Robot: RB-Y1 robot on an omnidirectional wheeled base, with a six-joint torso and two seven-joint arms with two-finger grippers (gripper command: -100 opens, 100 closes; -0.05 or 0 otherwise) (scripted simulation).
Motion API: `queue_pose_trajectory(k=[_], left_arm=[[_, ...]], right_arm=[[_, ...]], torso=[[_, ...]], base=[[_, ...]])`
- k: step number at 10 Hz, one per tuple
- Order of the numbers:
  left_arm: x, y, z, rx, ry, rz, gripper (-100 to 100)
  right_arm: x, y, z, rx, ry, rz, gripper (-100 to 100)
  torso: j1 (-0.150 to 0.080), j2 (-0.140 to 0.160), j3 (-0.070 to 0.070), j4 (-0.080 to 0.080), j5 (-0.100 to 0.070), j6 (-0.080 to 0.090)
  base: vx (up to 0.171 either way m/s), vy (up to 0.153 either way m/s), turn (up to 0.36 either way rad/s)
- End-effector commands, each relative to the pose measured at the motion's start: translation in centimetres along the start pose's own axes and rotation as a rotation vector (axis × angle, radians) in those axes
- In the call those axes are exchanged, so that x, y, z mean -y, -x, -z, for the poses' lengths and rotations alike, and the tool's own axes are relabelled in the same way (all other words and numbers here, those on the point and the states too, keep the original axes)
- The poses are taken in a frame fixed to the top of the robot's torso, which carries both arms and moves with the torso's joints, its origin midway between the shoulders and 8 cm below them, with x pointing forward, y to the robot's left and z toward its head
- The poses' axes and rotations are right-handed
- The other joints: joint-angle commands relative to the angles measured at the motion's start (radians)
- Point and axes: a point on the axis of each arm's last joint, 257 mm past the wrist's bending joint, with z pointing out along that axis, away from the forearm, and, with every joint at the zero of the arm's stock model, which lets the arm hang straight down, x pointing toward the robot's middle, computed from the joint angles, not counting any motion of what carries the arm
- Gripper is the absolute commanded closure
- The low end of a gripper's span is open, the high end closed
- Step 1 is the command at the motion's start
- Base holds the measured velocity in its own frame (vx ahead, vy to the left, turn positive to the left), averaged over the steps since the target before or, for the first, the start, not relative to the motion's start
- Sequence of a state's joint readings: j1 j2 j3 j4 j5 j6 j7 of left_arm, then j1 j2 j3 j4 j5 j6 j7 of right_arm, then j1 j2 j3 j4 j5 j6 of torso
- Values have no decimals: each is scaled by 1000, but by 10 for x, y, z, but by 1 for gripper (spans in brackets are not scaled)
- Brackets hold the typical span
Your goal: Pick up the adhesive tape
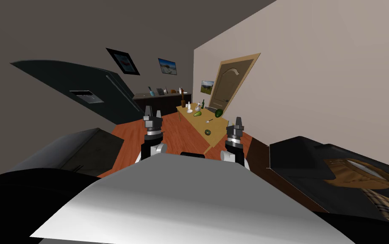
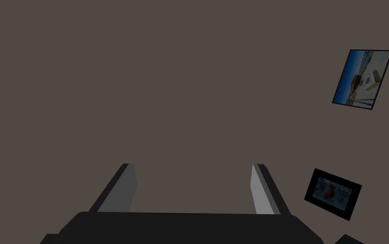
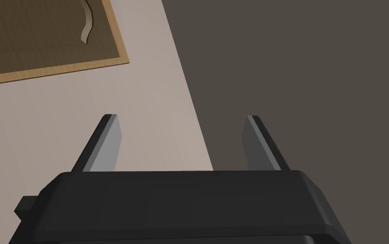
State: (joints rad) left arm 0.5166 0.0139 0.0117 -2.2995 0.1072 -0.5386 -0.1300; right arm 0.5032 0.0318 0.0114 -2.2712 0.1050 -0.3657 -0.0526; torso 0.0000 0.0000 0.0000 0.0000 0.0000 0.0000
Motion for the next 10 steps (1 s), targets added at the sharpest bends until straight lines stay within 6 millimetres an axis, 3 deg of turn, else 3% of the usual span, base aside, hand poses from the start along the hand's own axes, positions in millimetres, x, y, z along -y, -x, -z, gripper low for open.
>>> queue_pose_trajectory(k=[1,5,9,10], left_arm=[[0,0,0,0,0,0,0],[0,0,0,0,0,0,0],[0,0,0,0,0,0,0],[0,0,0,0,0,0,0]], right_arm=[[6,-2,0,-25,-14,-6,-100],[42,-2,1,-84,-106,-77,-100],[104,10,5,-93,-276,-221,-100],[104,10,5,-91,-277,-231,-100]], torso=[[0,0,0,0,0,0],[0,-1,-1,0,0,0],[1,-2,-1,0,0,0],[1,-2,-1,0,0,0]], base=[[0,0,0],[9,9,16],[20,18,37],[15,12,15]])
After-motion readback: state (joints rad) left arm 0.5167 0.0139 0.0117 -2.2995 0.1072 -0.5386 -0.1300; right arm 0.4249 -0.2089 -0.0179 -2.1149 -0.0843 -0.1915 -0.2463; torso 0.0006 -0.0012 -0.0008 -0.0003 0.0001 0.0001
